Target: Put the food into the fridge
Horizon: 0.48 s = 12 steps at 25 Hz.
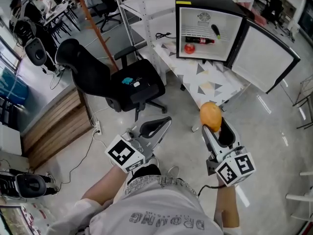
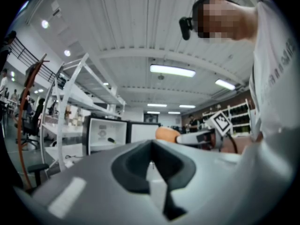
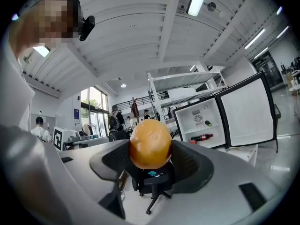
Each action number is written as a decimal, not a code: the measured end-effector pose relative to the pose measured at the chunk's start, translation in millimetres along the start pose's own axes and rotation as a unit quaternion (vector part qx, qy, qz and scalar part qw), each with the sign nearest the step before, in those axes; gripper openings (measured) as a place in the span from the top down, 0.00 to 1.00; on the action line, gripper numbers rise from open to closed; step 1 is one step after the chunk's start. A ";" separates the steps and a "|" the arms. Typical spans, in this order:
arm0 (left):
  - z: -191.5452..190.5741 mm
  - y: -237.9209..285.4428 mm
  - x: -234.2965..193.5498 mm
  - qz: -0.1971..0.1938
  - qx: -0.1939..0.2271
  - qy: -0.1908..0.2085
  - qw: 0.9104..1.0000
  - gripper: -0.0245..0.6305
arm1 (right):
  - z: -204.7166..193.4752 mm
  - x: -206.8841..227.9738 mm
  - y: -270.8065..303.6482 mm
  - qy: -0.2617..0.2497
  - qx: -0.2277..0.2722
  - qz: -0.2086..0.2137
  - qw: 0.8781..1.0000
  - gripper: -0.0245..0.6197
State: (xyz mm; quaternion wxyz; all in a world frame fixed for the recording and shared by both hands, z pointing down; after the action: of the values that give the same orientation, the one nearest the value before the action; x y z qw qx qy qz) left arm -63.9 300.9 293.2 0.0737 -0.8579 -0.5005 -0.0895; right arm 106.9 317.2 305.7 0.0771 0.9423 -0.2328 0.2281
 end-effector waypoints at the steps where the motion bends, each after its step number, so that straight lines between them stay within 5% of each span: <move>1: 0.0 0.1 0.6 0.001 -0.001 0.000 1.000 0.95 | 0.3 0.5 -0.7 0.001 0.000 0.001 1.000 0.53; 12: -3.2 13.9 -2.7 0.005 0.001 0.002 1.000 0.95 | 5.9 12.1 3.0 -0.005 -0.003 0.008 1.000 0.53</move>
State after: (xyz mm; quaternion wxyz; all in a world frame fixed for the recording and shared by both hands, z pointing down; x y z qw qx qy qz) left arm -53.3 291.2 295.2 0.0754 -0.8600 -0.4965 -0.0904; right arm 117.4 308.2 306.2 0.0771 0.9411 -0.2416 0.2237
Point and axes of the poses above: the fingertips, and each gripper's own axes: y forward along the fingers, x to its right, z out of its top, the point moved 3 cm from there along -y, backward along the fingers, and after that the axes turned 13 degrees about y, right-handed, at the moved point
